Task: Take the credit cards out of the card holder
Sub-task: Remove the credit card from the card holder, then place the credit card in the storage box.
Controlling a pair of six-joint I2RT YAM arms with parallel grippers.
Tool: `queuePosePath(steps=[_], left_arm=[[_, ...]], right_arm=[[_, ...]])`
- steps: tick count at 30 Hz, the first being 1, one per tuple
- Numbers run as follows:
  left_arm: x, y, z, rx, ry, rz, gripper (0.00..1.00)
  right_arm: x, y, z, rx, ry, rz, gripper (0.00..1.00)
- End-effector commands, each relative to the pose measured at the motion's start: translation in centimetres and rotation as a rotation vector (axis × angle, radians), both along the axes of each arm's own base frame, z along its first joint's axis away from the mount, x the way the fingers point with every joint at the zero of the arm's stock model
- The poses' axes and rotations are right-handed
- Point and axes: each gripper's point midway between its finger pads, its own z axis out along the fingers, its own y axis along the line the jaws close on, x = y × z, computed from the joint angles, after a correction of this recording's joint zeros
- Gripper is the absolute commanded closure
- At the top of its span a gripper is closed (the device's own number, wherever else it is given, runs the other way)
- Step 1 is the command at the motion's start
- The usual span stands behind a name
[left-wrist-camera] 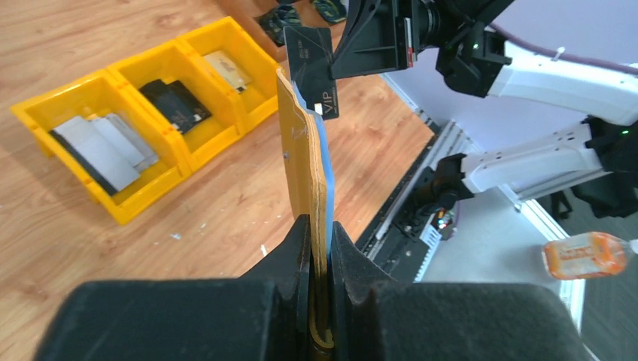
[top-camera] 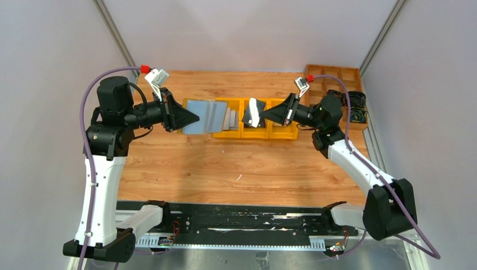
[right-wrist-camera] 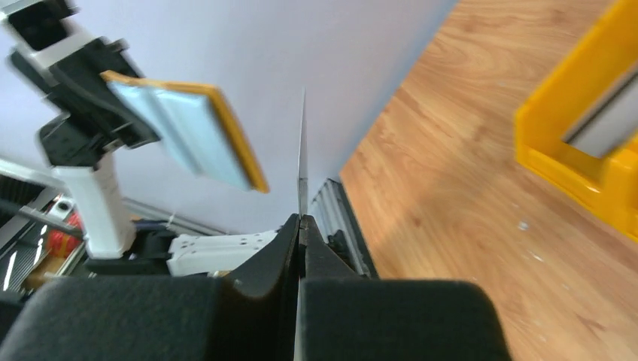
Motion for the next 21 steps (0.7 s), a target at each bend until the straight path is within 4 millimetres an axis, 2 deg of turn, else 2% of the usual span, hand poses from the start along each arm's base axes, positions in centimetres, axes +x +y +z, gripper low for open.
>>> queuePosePath(steps=[1,8,13,21], left_arm=[[0.9,1.0,0.4,0.061,-0.095,0.063,1.0],[-0.4,0.3,0.0,0.037,-0.082,-0.013,1.0],[-1.7,-0.2,0.5,0.005,-0.08,-0.073,1.0],[-2.6,-0.6,1.3,-0.019,-0.083,-0.113,1.0]], right_arm=[[3.3,-1.4,-3.5,-0.141,0.068,-0.045,1.0],[11.1,-3.2,-13.1,-0.533,0.19,-0.219,1.0],[14.9,-3.3,-17.2,-0.659,0.246,-0.242,1.0],[17.8,-0.1,-22.1,-0.829,0.259,-0.204,1.0]])
